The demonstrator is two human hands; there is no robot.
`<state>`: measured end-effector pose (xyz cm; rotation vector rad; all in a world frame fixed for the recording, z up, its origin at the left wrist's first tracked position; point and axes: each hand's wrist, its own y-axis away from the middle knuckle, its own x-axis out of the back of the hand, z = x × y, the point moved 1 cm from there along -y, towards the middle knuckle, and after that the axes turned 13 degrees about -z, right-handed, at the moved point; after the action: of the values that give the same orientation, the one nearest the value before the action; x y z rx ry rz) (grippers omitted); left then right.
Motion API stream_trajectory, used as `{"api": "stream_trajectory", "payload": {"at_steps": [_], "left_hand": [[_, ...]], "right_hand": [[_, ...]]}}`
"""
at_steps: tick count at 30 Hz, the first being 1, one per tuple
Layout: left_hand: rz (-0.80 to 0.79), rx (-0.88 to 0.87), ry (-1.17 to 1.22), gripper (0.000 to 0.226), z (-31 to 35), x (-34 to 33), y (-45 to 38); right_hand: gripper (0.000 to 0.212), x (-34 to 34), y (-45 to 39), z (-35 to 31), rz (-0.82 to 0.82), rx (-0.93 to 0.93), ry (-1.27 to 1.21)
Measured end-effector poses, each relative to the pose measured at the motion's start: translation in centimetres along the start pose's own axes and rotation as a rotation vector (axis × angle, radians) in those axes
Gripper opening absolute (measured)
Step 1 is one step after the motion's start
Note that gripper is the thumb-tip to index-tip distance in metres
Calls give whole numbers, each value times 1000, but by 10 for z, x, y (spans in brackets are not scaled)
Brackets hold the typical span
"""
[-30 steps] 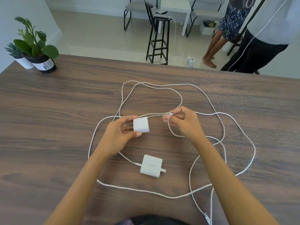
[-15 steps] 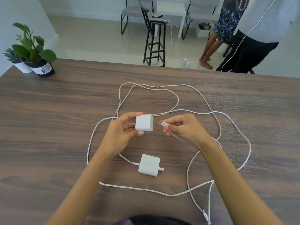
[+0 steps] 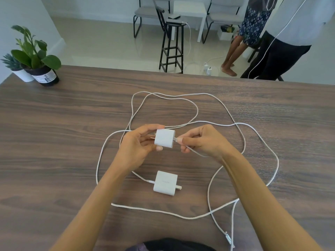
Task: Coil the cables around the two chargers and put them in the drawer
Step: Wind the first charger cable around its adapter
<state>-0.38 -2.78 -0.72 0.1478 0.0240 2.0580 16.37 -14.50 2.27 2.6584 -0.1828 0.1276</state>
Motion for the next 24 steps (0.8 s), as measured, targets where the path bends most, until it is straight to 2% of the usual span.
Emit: {"api": "stream_trajectory", "payload": {"at_steps": [7,17,24], "left_hand": [[-4,-12,-66,59,4,-5,-1],[69,-44,-40,59,4,-16,0],[119,-41,-105,62,1,-17,2]], "right_hand": [[8,8,-1,-3,-50,4,-67],[8,9,-1,-9,-57,74,-158],[11,7,-8,-8,-54,82,-146]]}}
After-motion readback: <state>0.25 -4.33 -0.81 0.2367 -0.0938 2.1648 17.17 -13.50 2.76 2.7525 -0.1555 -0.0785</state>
